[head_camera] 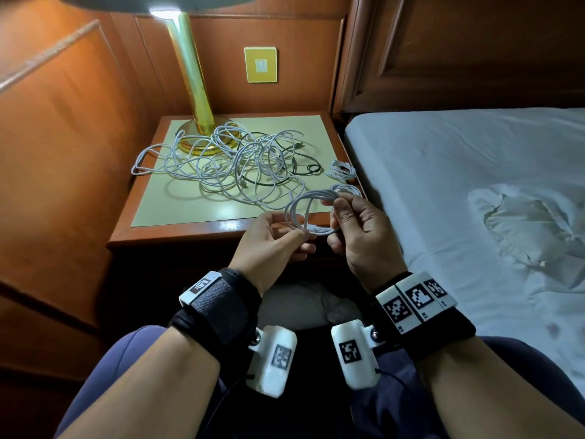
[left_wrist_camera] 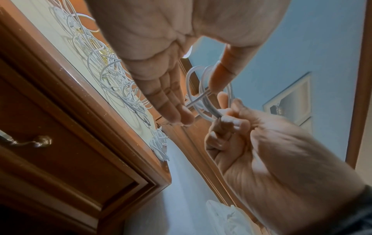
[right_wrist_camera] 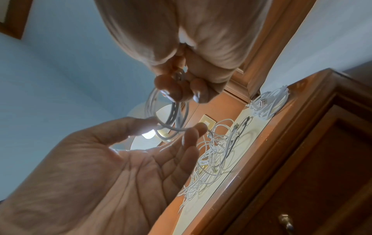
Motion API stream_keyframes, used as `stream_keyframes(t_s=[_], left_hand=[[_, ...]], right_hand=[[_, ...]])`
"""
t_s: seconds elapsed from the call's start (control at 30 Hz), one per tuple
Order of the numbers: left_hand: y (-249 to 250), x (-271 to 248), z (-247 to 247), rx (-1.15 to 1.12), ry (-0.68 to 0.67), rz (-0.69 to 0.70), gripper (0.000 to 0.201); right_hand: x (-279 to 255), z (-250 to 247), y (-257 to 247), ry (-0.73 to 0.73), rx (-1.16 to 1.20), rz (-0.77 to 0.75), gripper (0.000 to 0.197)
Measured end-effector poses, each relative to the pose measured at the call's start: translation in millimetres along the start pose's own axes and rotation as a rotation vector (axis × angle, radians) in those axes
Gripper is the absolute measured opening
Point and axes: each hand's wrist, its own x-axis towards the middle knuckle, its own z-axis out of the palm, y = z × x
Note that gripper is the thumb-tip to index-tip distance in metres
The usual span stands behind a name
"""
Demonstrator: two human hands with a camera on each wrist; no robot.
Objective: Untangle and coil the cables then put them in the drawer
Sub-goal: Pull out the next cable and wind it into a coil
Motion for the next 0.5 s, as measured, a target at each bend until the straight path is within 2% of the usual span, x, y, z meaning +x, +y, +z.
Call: stream_keyframes(t_s=[0.03,0.1,0.23,0.33,0.5], left_hand=[[0,0,-1,0.007,-0.01,0.01,0.041],[0,0,-2,0.078,-0.011,0.05,0.035],[-8,2,-2,0.184,0.009,0.148,0.001],[-10,4,0,0.133,0.025,0.122,0.014],[-9,6,-1,-0.012,-0.064,0.029,0.019]], right_hand=[[1,-1,1,-0.002,-0.005,0.013,0.021],[1,-2,2,-0.006,-0.032,0.032,0.021],[-1,-2,3,0.001,-0.133,0.049,0.022],[-1,-3,3,0.042,-0.276,0.024,0.017],[0,-6,6,0.088,-0.364,-0.009,0.011]])
